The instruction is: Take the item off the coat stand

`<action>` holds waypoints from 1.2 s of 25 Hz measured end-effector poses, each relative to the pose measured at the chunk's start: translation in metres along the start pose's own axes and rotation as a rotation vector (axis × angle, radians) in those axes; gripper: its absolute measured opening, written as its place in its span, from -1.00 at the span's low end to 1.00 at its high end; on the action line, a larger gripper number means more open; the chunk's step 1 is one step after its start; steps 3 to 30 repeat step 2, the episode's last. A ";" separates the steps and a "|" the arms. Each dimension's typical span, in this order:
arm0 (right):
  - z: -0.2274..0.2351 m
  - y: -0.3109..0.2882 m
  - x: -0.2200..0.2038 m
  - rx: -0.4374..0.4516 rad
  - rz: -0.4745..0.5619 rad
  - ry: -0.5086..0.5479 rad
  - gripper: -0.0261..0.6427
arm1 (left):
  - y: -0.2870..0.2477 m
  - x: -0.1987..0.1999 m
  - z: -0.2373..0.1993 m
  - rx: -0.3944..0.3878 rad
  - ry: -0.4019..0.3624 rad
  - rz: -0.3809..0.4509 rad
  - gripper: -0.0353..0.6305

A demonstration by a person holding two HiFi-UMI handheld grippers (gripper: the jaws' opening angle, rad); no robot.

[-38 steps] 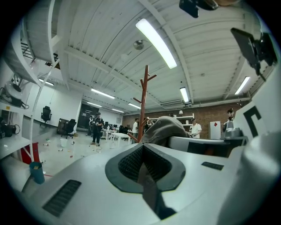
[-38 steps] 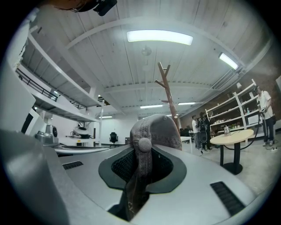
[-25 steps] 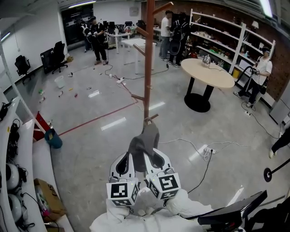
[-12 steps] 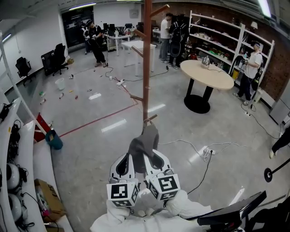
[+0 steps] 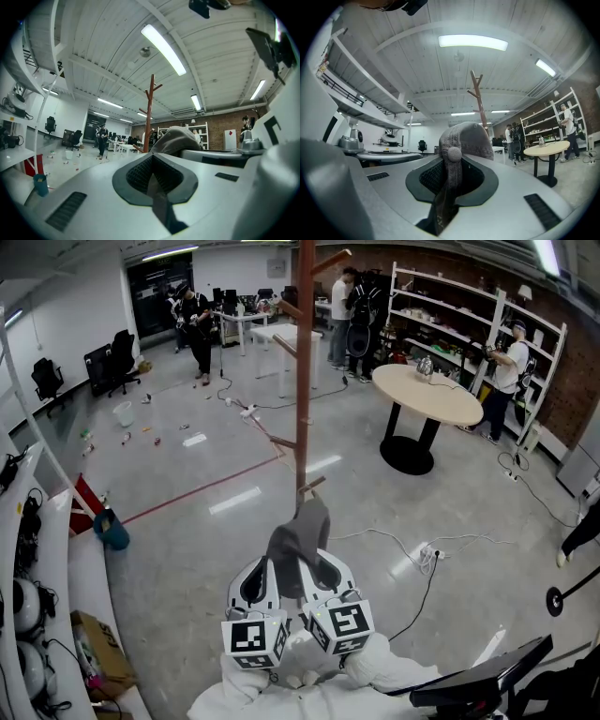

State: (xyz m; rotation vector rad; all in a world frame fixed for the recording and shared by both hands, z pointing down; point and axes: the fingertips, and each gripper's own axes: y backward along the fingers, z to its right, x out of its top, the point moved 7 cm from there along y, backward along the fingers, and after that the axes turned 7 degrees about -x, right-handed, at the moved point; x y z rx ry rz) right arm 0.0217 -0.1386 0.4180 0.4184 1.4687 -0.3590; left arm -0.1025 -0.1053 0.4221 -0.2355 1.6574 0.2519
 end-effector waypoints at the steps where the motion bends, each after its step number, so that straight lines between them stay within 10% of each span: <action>1: -0.001 0.000 -0.001 0.000 -0.002 -0.001 -0.77 | 0.002 -0.001 -0.001 0.001 -0.003 -0.001 -0.92; 30: -0.003 0.001 -0.001 -0.001 -0.005 -0.002 -0.77 | 0.003 -0.001 -0.001 0.002 -0.005 -0.003 -0.92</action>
